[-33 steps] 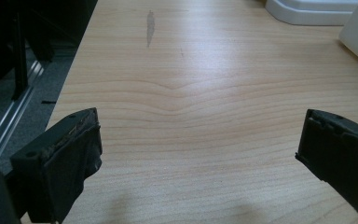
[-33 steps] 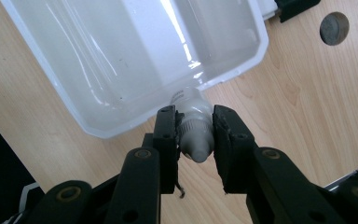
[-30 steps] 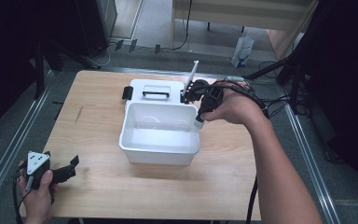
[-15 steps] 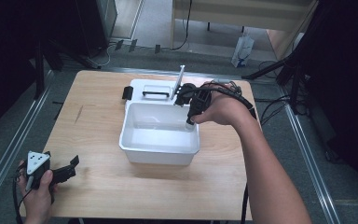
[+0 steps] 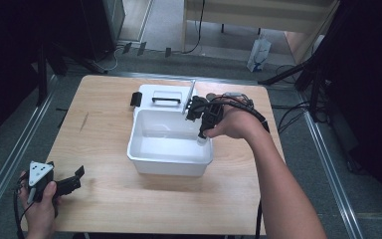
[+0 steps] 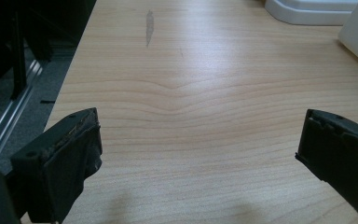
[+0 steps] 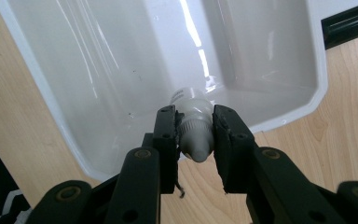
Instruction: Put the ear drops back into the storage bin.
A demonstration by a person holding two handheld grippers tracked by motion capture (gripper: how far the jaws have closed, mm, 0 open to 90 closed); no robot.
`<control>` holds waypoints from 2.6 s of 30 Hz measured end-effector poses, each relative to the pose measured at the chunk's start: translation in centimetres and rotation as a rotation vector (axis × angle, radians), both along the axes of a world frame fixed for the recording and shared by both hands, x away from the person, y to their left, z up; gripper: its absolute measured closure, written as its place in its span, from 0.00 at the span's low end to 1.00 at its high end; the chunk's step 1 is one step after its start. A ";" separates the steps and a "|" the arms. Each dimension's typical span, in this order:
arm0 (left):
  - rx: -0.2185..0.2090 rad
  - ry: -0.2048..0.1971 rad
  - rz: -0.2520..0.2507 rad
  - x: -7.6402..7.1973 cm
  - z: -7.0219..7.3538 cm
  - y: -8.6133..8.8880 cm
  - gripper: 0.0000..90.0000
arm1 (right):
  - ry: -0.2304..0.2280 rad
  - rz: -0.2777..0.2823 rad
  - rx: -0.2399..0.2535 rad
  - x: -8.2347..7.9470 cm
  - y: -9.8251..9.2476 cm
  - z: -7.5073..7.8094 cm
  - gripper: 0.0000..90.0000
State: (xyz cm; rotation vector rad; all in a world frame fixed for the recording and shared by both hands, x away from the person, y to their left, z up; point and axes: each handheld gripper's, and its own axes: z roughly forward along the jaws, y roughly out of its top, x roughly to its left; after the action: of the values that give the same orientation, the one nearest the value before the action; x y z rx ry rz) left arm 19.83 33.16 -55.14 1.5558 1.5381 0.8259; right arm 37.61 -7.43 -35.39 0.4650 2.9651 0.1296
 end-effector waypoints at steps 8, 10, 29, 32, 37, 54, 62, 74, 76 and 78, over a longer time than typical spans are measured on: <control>0.000 -0.001 -0.001 0.0 0.0 0.0 0.00 | -0.013 0.048 -0.005 0.1 -0.2 -1.4 0.80; -0.001 -0.003 0.000 0.0 0.0 0.0 0.00 | -0.010 0.058 -0.010 0.1 -0.3 -2.0 0.80; -0.003 -0.002 0.000 0.0 0.0 0.0 0.00 | -0.011 0.147 -0.031 0.2 -0.5 -5.0 0.80; -0.001 0.000 -0.001 0.0 0.0 0.0 0.00 | -0.010 0.150 -0.047 0.2 -0.4 -5.6 0.80; -0.002 -0.001 -0.001 0.0 0.0 0.0 0.00 | -0.014 0.158 -0.070 0.5 0.0 -6.6 0.80; 0.004 -0.003 -0.002 -0.1 0.0 0.0 0.00 | 0.019 0.155 -0.086 1.5 0.4 -8.5 0.80; 0.003 -0.003 -0.003 0.0 0.0 0.0 0.00 | 0.026 0.139 -0.086 1.7 0.4 -8.6 0.80; 0.006 -0.002 -0.004 0.0 0.0 0.0 0.00 | 0.032 0.136 -0.082 1.8 0.3 -8.6 0.70; 0.006 -0.002 -0.004 0.0 0.0 0.0 0.00 | 0.042 0.121 -0.077 1.7 0.2 -8.6 0.63; 0.006 -0.001 -0.004 0.0 0.0 0.0 0.00 | 0.034 0.103 -0.064 1.7 0.2 -8.3 0.58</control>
State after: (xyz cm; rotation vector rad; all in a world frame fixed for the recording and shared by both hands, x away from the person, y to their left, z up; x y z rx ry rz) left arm 19.81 33.12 -55.15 1.5623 1.5320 0.8301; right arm 39.35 -7.20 -43.74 0.3091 3.0162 0.0382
